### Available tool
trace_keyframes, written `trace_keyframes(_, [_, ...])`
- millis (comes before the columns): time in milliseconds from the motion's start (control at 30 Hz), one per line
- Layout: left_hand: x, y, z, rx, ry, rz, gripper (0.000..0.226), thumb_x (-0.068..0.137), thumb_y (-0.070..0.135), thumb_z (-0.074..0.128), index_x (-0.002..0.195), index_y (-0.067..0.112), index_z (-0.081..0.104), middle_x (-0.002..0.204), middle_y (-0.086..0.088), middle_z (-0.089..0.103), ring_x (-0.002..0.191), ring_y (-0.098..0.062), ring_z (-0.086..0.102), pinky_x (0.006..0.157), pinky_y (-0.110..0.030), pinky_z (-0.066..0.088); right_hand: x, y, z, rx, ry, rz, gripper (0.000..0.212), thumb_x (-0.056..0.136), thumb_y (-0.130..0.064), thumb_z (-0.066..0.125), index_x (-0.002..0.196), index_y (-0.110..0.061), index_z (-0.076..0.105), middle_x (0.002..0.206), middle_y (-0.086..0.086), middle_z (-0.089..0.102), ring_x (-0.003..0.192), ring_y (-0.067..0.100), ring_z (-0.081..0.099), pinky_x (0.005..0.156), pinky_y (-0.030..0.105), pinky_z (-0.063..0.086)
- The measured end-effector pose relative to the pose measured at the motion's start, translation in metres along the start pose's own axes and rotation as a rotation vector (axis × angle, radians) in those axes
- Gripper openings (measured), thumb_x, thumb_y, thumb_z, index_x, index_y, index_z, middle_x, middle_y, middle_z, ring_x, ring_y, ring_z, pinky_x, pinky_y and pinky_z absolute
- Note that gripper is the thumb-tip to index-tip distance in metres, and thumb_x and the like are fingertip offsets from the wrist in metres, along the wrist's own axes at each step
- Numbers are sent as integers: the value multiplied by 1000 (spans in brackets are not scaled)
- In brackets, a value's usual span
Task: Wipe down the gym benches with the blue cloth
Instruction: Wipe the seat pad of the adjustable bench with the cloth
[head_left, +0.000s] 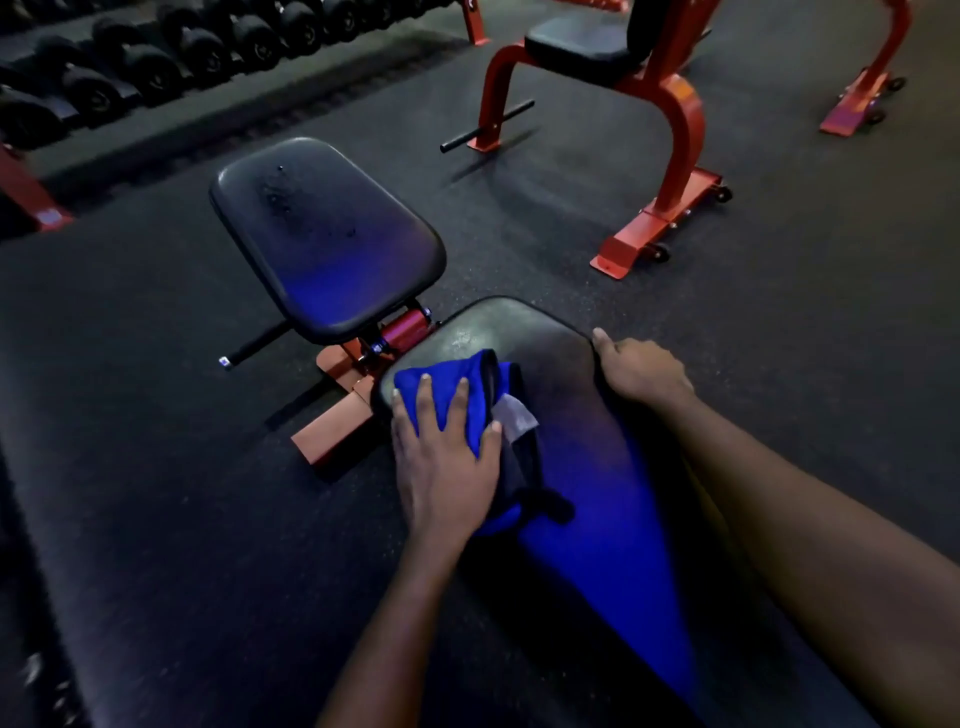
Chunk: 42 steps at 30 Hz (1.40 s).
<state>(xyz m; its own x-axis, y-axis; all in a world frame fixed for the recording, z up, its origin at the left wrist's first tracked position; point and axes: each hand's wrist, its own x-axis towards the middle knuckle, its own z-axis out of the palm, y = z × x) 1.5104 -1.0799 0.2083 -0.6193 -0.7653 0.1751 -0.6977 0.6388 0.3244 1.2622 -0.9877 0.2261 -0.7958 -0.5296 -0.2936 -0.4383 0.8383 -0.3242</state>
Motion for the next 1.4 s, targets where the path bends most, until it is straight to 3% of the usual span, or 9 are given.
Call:
trace_keyframes(167, [70, -35, -9, 71, -243, 86, 61, 94, 61, 30, 151, 39, 28, 163, -6, 16, 150, -33, 4, 121, -47, 8, -4, 0, -2, 6, 1, -14, 76, 100, -61, 12, 133, -9, 57, 139, 24, 52, 126, 42, 50, 103, 47, 38])
trace_keyframes(267, [57, -12, -4, 146, -167, 36, 57, 97, 55, 30, 152, 39, 27, 163, -2, 17, 150, -31, 4, 120, -47, 8, -7, -1, -2, 13, 13, -10, 76, 101, -61, 13, 133, -8, 57, 139, 23, 53, 126, 41, 51, 102, 46, 38])
trace_keyframes(467, [5, -11, -8, 7, -165, 418, 58, 91, 57, 34, 145, 38, 43, 159, 1, 29, 149, -25, 18, 117, -44, 23, -11, 1, -5, 34, 8, -9, 75, 101, -60, 14, 131, -8, 59, 138, 23, 54, 125, 41, 52, 102, 45, 39])
trace_keyframes(667, [33, -1, -8, 78, -119, 135, 69, 87, 56, 23, 148, 29, 40, 160, -3, 28, 148, -30, 17, 119, -44, 14, -13, 1, -6, 43, 28, -23, 73, 101, -58, 16, 129, -7, 60, 136, 24, 55, 124, 41, 52, 101, 44, 40])
trace_keyframes(867, [-29, 22, -8, 33, -122, 383, 71, 83, 69, 41, 144, 34, 45, 159, 3, 30, 148, -25, 21, 118, -48, 21, -23, 4, -12, 34, 45, -45, 64, 102, -55, 22, 126, -9, 60, 134, 24, 56, 121, 40, 54, 98, 43, 42])
trace_keyframes(967, [6, -10, -16, 24, -212, 414, 67, 83, 62, 37, 146, 38, 39, 161, 5, 23, 149, -26, 17, 119, -48, 20, -38, 30, -20, 26, 22, 80, 59, 102, -53, 26, 130, -11, 57, 136, 20, 55, 123, 38, 53, 100, 44, 42])
trace_keyframes(1100, [-4, 23, -13, 77, -130, 208, 72, 80, 58, 30, 146, 31, 44, 159, 0, 31, 146, -32, 23, 117, -49, 22, -69, 89, -29, -43, -74, 321, 67, 102, -57, 20, 141, -11, 49, 148, 18, 45, 132, 36, 47, 107, 46, 38])
trace_keyframes(1300, [-29, 27, -10, 50, -206, 554, 66, 84, 58, 43, 144, 33, 45, 157, 2, 34, 147, -27, 24, 115, -49, 28, -99, 108, -19, -77, 37, 335, 76, 99, -62, 13, 132, -9, 57, 141, 17, 54, 126, 35, 53, 99, 44, 40])
trace_keyframes(1400, [16, 4, -18, 84, -282, 512, 70, 80, 51, 32, 148, 34, 39, 161, 3, 25, 150, -26, 16, 120, -49, 17, -102, 103, -17, -94, 69, 350, 73, 100, -59, 16, 125, -7, 62, 135, 18, 58, 120, 35, 56, 93, 43, 42])
